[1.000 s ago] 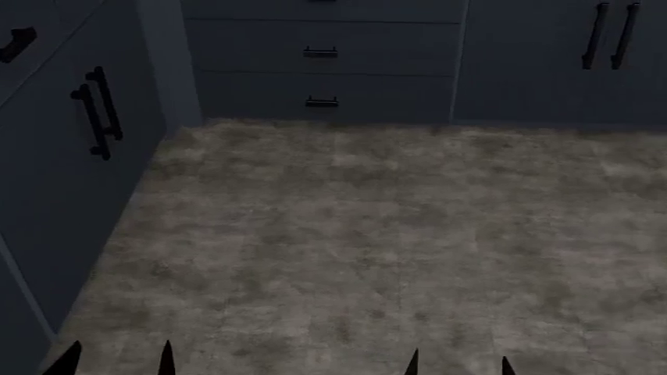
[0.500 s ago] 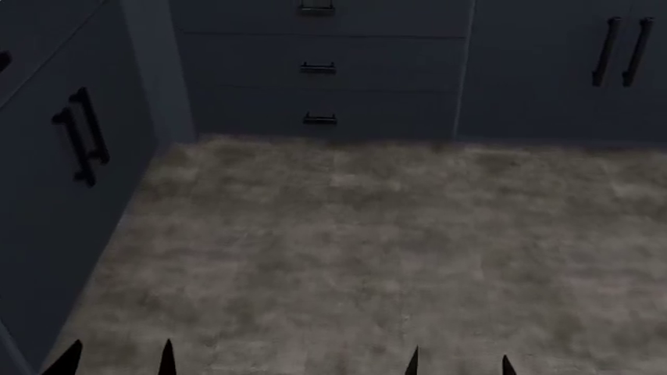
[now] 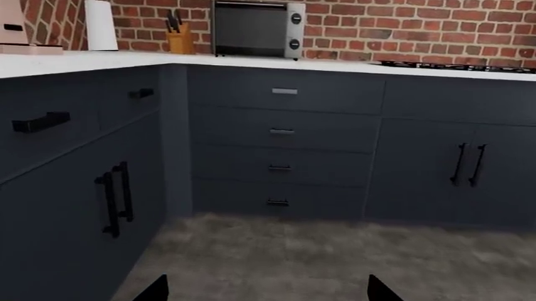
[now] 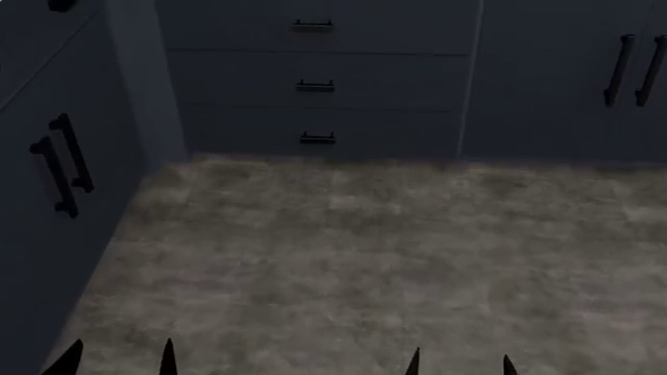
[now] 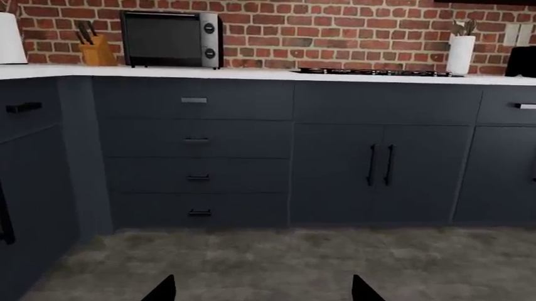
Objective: Navigate to the shelves.
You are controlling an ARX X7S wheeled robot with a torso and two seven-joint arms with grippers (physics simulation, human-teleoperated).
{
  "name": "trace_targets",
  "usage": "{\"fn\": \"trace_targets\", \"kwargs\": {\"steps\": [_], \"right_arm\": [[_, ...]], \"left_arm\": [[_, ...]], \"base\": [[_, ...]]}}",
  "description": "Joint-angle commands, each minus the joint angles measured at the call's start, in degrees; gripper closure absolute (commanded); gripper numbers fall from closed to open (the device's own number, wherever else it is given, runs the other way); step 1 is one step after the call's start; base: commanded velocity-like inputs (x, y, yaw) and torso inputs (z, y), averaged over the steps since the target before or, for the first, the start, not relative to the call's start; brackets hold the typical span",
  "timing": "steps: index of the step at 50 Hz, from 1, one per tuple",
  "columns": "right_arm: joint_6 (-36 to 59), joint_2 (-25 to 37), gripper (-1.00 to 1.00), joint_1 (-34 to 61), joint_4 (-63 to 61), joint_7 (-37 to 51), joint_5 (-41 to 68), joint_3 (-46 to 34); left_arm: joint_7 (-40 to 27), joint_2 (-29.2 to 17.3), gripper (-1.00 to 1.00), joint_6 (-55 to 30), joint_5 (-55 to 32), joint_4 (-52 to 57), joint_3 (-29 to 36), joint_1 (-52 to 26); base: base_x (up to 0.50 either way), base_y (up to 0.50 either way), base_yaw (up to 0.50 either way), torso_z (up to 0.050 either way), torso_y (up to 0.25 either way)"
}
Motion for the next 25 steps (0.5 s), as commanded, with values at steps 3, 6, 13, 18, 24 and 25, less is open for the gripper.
{"fn": "trace_targets", "kwargs": {"steps": [3,6,13,18,24,25], "right_arm": [[-0.1,0.3,-1.0,0.0,0.0,0.2,0.3,-0.2],[-0.4,0.2,-1.0,0.0,0.5,0.1,0.6,-0.2],[-0.7,0.5,-1.0,-0.4,0.0,0.2,0.8,-0.2],[-0.8,0.7,-1.0,-0.5,-0.1,0.3,1.1,-0.2],[-1.3,0.7,-1.0,-0.3,0.6,0.1,1.3,-0.2],[-1.5,0.7,-1.0,-0.2,0.8,0.1,1.3,-0.2]], "left_arm": [[-0.3,-0.1,-1.0,0.1,-0.1,0.0,0.3,-0.1],[-0.2,0.0,-1.0,0.6,-0.2,-0.6,0.3,-0.1],[-0.5,-0.1,-1.0,0.4,-0.3,0.0,0.5,0.2],[-0.7,-0.1,-1.0,0.4,-0.5,0.0,0.7,0.2],[-0.7,0.0,-1.0,0.7,-0.5,-0.5,0.8,0.0],[-0.8,0.0,-1.0,0.5,-0.5,-0.4,0.9,0.0]], "base": [[0.01,-0.38,0.0,0.0,0.0],[0.01,-0.38,0.0,0.0,0.0],[0.01,-0.38,0.0,0.0,0.0],[0.01,-0.38,0.0,0.0,0.003],[0.01,-0.38,0.0,0.0,0.0],[0.01,-0.39,0.0,0.0,0.0]]}}
